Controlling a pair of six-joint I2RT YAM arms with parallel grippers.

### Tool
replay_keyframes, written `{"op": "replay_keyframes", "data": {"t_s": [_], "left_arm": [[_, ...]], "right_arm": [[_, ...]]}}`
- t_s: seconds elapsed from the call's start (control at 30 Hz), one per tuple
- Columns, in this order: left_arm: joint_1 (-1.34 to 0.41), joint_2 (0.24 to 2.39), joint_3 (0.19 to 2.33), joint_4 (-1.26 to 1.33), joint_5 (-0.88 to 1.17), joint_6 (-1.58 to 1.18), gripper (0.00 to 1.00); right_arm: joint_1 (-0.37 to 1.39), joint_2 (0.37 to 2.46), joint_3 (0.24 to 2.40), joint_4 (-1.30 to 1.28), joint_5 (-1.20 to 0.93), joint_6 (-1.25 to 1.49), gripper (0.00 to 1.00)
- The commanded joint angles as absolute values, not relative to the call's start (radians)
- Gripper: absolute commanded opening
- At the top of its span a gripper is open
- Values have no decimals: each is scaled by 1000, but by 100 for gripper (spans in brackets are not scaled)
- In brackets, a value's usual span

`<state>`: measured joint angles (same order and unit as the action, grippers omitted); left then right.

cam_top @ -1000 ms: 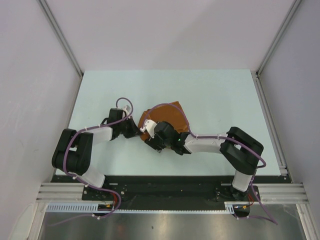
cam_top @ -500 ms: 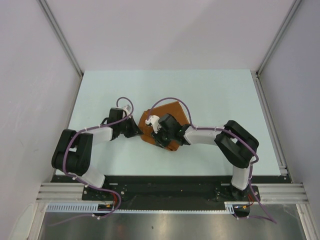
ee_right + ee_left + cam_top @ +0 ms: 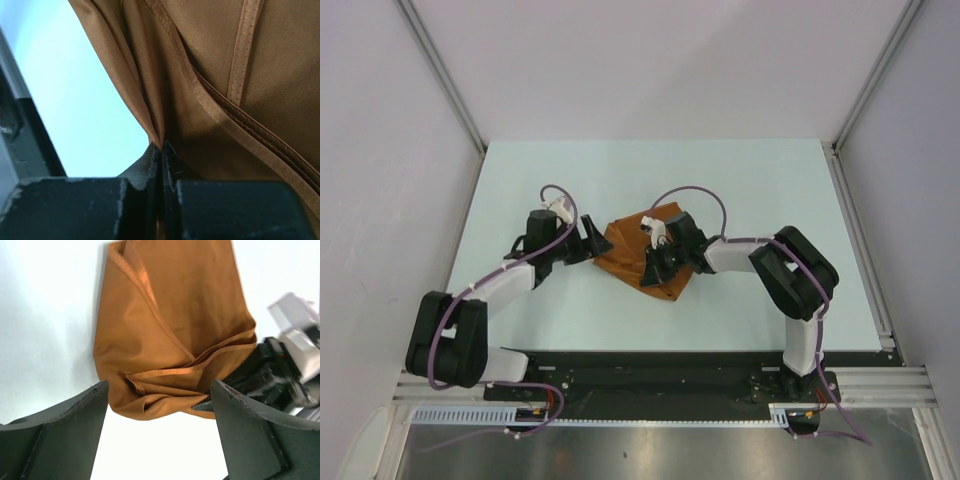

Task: Fold the napkin, place the utensils inside, and roll it up
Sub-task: Roll the napkin with the utensil

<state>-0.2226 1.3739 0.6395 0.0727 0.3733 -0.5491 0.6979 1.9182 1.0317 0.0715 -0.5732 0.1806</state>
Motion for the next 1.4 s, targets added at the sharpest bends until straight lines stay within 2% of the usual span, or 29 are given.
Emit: {"op": "replay_keyframes", "data": {"t_s": [0.0,0.27,0.4,0.5,0.67,0.77,1.03,1.37], "left_arm": [[-225,1309,578,115,351,-549,87],[-226,1191,456,169,359,-557,81],[-229,1147,416,251,538,-651,81],[-251,1176,368,391,621,-751,83],[-334,1303,399,491,658,-814,84],[-357,1379,414,642,681,-879,85],[-360,1482,491,696,655,-873,84],[-348,1588,460,796,632,-819,85]], "right_arm": [[664,1962,1019,127,-698,281,2],[615,2008,1034,123,-732,336,0],[609,2017,1035,114,-730,333,0],[609,2023,1038,112,-727,333,0],[609,2029,1045,104,-719,327,0],[609,2028,1046,86,-710,311,0],[609,2034,1046,83,-701,310,0],[607,2037,1051,80,-703,310,0]]}}
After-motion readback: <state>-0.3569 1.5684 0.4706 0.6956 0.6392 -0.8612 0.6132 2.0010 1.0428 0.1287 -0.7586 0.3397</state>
